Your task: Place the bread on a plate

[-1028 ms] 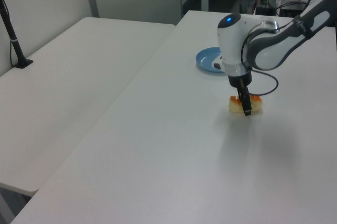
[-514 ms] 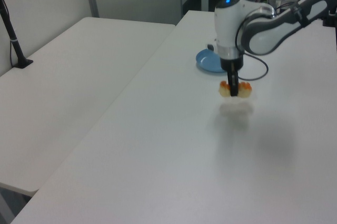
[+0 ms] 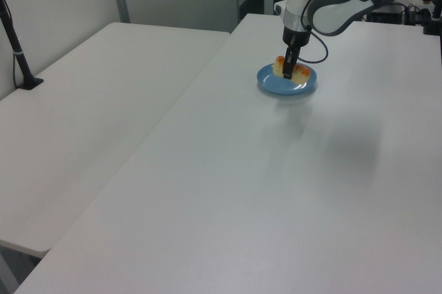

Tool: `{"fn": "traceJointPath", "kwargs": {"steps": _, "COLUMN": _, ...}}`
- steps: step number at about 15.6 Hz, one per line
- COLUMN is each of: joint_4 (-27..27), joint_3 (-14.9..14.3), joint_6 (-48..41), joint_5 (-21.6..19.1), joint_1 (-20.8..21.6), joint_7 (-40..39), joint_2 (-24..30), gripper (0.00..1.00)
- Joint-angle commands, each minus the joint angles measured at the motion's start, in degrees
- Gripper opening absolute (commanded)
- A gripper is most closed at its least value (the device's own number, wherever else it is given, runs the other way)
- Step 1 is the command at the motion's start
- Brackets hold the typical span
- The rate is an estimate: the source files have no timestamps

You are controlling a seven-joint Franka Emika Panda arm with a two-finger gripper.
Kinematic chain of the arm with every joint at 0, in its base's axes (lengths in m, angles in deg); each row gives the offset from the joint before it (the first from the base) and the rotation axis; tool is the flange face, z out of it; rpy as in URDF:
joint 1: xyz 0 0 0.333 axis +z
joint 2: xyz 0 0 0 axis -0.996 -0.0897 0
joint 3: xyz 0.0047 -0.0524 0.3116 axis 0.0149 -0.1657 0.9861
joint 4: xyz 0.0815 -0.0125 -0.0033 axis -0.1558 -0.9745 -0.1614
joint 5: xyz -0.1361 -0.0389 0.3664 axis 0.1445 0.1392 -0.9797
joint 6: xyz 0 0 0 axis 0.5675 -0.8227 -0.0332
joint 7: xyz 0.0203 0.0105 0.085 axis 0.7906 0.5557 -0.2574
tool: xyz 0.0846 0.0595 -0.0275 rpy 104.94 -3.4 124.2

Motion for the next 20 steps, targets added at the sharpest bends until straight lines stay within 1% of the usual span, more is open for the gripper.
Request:
{"fn": "traceJointPath", "kwargs": {"steps": 1, "joint_4": 7.29, "joint_3": -0.16, "joint_6": 1.27, "joint_5": -0.69, "joint_1": -2.74, "joint_7": 0.75, "joint_2": -7.63, "gripper": 0.36}}
{"fn": "traceJointPath", "kwargs": {"steps": 2, "joint_4": 8.35, "joint_3": -0.24, "joint_6": 1.44, "joint_5": -0.95, "joint_1": -3.53, "joint_7": 0.75, "joint_2": -8.51, "gripper": 0.36}}
{"fn": "traceJointPath", "kwargs": {"steps": 4, "joint_4": 9.5, "joint_3": -1.03, "joint_6": 3.89, "joint_5": -2.88, "joint_1": -4.06, "joint_7": 0.83, "joint_2": -9.74, "gripper": 0.36}}
{"fn": "traceJointPath", "kwargs": {"steps": 5, "joint_4": 9.5, "joint_3": -1.47, "joint_6": 5.21, "joint_5": -3.67, "joint_1": -4.06, "joint_7": 0.83, "joint_2": -10.1, "gripper": 0.38}}
{"fn": "traceJointPath", "kwargs": {"steps": 6, "joint_4": 9.5, "joint_3": -1.74, "joint_6": 6.01, "joint_5": -4.03, "joint_1": -4.06, "joint_7": 0.92, "joint_2": -10.28, "gripper": 0.54}}
{"fn": "traceJointPath", "kwargs": {"steps": 7, "joint_4": 9.5, "joint_3": -1.74, "joint_6": 6.27, "joint_5": -4.12, "joint_1": -4.06, "joint_7": 1.18, "joint_2": -10.54, "gripper": 0.72}}
{"fn": "traceJointPath", "kwargs": {"steps": 8, "joint_4": 9.5, "joint_3": -1.74, "joint_6": 6.36, "joint_5": -4.12, "joint_1": -4.06, "joint_7": 1.27, "joint_2": -10.63, "gripper": 0.97}}
{"fn": "traceJointPath", "kwargs": {"steps": 9, "joint_4": 9.41, "joint_3": -1.83, "joint_6": 6.37, "joint_5": -3.95, "joint_1": -4.06, "joint_7": 0.93, "joint_2": -10.63, "gripper": 1.0}}
{"fn": "traceJointPath", "kwargs": {"steps": 12, "joint_4": 9.41, "joint_3": -1.83, "joint_6": 6.28, "joint_5": -3.68, "joint_1": -3.8, "joint_7": 0.83, "joint_2": -10.19, "gripper": 1.0}}
{"fn": "traceJointPath", "kwargs": {"steps": 15, "joint_4": 8.89, "joint_3": -1.91, "joint_6": 5.4, "joint_5": -3.59, "joint_1": -3.54, "joint_7": 1.01, "joint_2": -7.21, "gripper": 1.0}}
{"fn": "traceJointPath", "kwargs": {"steps": 17, "joint_4": 7.92, "joint_3": -1.83, "joint_6": 0.95, "joint_5": -3.59, "joint_1": -2.84, "joint_7": 1.19, "joint_2": -3.53, "gripper": 1.0}}
{"fn": "traceJointPath", "kwargs": {"steps": 20, "joint_4": 7.74, "joint_3": -1.74, "joint_6": -10.73, "joint_5": -4.12, "joint_1": -0.99, "joint_7": 2.32, "joint_2": 2.97, "gripper": 1.0}}
